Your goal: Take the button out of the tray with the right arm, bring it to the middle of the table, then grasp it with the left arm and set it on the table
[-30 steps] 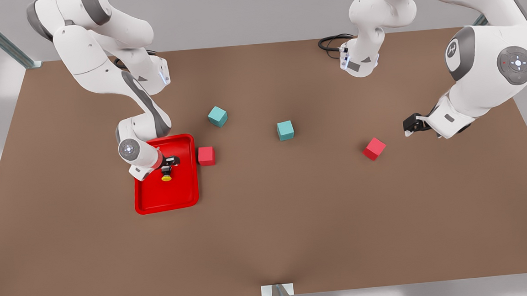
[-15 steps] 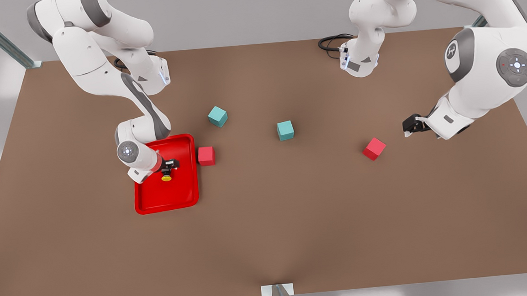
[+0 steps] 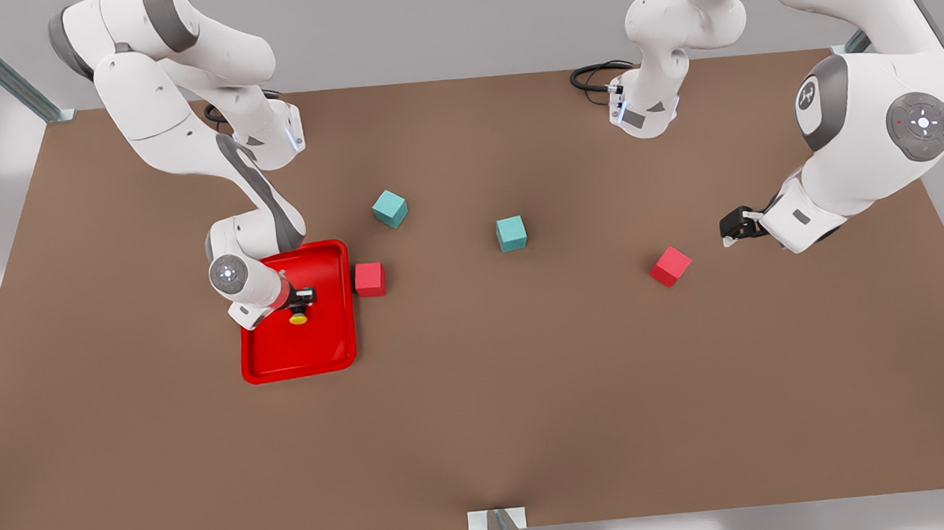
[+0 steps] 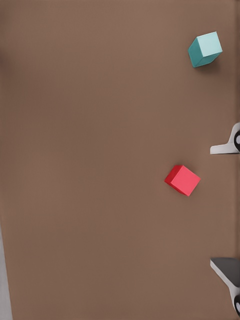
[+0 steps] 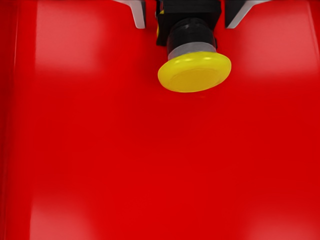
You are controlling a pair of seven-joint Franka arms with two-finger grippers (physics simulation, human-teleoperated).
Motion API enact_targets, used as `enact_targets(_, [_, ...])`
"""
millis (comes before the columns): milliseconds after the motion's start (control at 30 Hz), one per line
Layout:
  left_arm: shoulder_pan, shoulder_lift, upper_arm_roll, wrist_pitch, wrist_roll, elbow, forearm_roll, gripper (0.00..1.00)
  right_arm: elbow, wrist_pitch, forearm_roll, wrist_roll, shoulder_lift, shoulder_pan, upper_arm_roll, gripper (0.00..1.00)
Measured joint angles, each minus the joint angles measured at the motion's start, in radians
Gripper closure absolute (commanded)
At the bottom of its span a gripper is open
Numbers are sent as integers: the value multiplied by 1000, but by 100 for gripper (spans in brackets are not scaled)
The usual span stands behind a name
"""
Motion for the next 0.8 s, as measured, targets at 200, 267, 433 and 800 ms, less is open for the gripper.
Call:
enact_targets(200, [-1,0,0,-2,0,0,0,0,-1,1,2,-3,4,-1,0,54])
enact_targets(267, [-2,0,0,-2,0,0,0,0,-1,3,7,-9,4,-1,0,59])
enact_targets(433, [-2,0,0,-3,0,0,0,0,8,4,11,-25,2,-1,1,60])
enact_targets(800, [-2,0,0,-8,0,0,0,0,149,-59,10,-96,-1,5,7,61])
